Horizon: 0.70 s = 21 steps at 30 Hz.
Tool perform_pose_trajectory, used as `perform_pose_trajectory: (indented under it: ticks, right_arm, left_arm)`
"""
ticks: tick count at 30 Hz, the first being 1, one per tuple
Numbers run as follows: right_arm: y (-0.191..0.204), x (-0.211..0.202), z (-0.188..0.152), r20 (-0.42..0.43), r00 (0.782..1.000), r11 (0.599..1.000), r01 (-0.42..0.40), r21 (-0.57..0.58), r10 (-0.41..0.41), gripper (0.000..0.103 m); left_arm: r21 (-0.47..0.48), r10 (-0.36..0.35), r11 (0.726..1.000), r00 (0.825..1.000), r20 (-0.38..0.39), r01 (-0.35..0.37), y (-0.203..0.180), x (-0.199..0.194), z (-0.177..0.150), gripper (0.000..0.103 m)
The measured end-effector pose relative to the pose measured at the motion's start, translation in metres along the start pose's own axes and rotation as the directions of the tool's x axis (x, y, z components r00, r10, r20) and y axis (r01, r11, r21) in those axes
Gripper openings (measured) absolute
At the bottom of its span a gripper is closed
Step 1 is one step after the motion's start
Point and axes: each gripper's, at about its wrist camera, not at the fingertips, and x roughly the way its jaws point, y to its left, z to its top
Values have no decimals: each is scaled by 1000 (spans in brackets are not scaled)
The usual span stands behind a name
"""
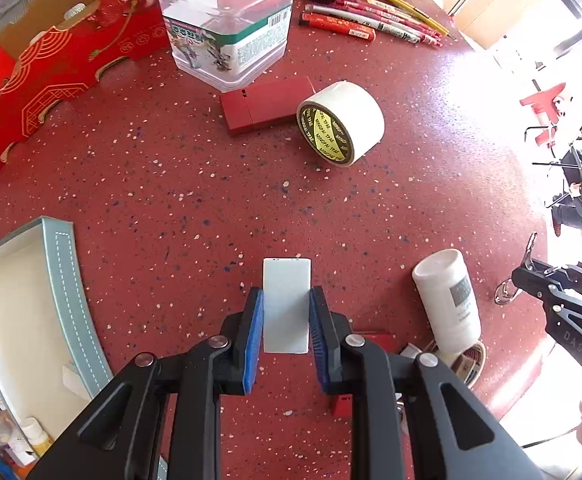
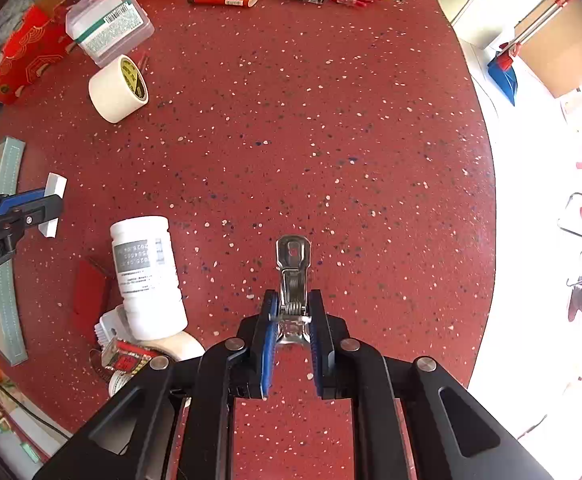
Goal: Organize rigid objects
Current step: 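Carry the eraser and metal clamp with both grippers over the tray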
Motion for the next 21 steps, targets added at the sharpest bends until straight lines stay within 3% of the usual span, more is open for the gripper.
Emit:
perform_pose_trajectory:
  ticks: [11,21]
  right_arm:
    - [-10,-49,-58,58,993,982,-111,152,104,16]
    - [37,-75,-87,100,975,962,-212,175,197,16]
  left_arm:
    - [28,-79,997,996,34,78,0,-42,-56,24]
    - [64,-134,989,990,40,131,-1,-71,-115,24]
